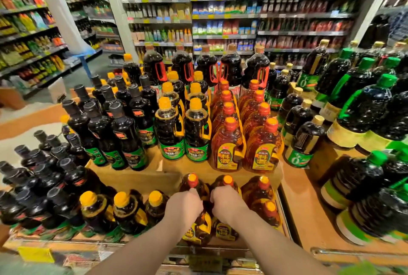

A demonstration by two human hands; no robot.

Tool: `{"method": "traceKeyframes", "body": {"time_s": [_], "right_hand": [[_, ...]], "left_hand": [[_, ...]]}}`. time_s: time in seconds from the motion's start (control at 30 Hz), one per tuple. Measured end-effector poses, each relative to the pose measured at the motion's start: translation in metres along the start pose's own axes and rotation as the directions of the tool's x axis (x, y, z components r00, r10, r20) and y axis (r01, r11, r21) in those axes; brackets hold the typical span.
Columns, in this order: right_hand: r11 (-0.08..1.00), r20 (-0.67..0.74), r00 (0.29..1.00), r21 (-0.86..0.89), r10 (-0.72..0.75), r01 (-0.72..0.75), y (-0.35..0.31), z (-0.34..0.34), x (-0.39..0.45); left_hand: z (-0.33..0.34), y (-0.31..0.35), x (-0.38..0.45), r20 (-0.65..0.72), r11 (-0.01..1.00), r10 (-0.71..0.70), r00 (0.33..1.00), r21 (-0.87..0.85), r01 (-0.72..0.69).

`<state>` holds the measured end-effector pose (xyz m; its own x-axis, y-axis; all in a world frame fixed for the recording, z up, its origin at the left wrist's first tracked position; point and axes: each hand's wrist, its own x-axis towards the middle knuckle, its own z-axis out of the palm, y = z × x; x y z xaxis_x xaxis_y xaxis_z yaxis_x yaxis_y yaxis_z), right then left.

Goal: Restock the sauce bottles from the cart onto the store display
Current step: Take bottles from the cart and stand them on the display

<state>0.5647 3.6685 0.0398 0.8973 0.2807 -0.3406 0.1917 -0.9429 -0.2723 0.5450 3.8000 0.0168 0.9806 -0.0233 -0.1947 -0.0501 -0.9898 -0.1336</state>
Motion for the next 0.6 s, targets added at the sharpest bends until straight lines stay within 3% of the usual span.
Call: {"method": "traceKeyframes", "body": {"time_s": [0.13,0.2,0.3,0.43,0.6], "right_hand": [[1.0,-0.011,1.0,-0.019,-0.015,0.014,0.0,0.001,0.001],[0.999,-0.009,0.999,-0.043,-0.033,0.032,-0.001,0.001,0.0],[0.992,0.013,0.998,-0.107,-0.059,0.06,-0.006,0.001,-0.002],[0.962,0.04,0.994,-0.25,-0.099,0.106,-0.013,0.001,-0.006],[0.862,0.053,0.986,-0.481,-0.156,0.162,-0.019,0.011,-0.008]], "left_hand": [[-0.001,0.001,-0.001,0.003,1.0,0.009,1.0,0.028,-0.009],[-0.003,0.001,0.001,0.03,0.998,-0.017,0.999,-0.057,0.018],[-0.004,0.002,-0.002,0.003,1.0,0.01,1.0,0.025,-0.01],[-0.005,-0.002,0.002,0.034,0.999,-0.014,0.999,-0.049,0.016],[-0.012,-0.005,0.0,0.232,0.992,0.128,0.964,-0.037,-0.123]]}}
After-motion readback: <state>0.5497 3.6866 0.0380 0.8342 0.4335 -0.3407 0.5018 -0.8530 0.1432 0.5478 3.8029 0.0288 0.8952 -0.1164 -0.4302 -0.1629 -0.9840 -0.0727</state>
